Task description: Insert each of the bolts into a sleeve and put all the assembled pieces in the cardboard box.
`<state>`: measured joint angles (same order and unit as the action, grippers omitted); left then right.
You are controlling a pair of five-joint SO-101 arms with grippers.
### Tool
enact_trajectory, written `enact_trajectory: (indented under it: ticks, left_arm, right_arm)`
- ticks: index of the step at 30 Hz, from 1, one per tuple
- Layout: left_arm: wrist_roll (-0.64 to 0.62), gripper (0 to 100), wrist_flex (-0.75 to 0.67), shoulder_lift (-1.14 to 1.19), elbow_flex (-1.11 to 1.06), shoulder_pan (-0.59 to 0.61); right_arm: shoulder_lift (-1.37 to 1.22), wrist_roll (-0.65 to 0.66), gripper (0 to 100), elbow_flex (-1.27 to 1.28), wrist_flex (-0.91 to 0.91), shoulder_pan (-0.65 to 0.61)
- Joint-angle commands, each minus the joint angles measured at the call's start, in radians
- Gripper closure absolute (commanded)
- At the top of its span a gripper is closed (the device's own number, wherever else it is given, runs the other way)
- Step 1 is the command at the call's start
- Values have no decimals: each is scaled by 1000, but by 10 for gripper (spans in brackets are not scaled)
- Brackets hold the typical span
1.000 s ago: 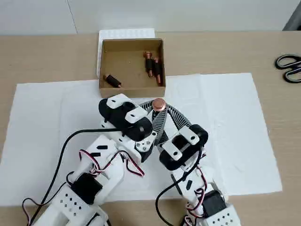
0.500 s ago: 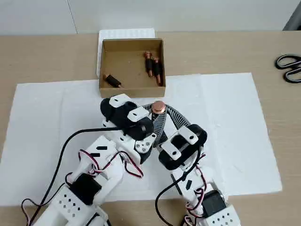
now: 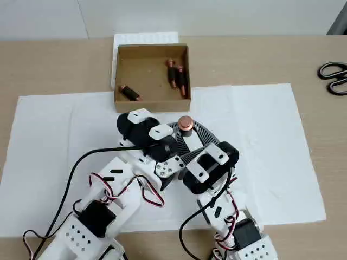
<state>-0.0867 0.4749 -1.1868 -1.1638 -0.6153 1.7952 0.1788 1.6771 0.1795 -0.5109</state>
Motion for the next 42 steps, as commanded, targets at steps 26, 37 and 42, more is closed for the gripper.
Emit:
enact_trajectory:
  ticks: [26, 37, 42]
  left_arm:
    - [75, 739, 44, 221, 263, 106]
    - [75, 918, 43, -23, 318, 110]
    - [80, 994, 23, -95, 272, 158]
  right_arm:
    - [18, 3, 995, -3, -21, -2]
    - [16, 5, 995, -3, -19, -2]
    - [16, 6, 995, -3, -19, -2]
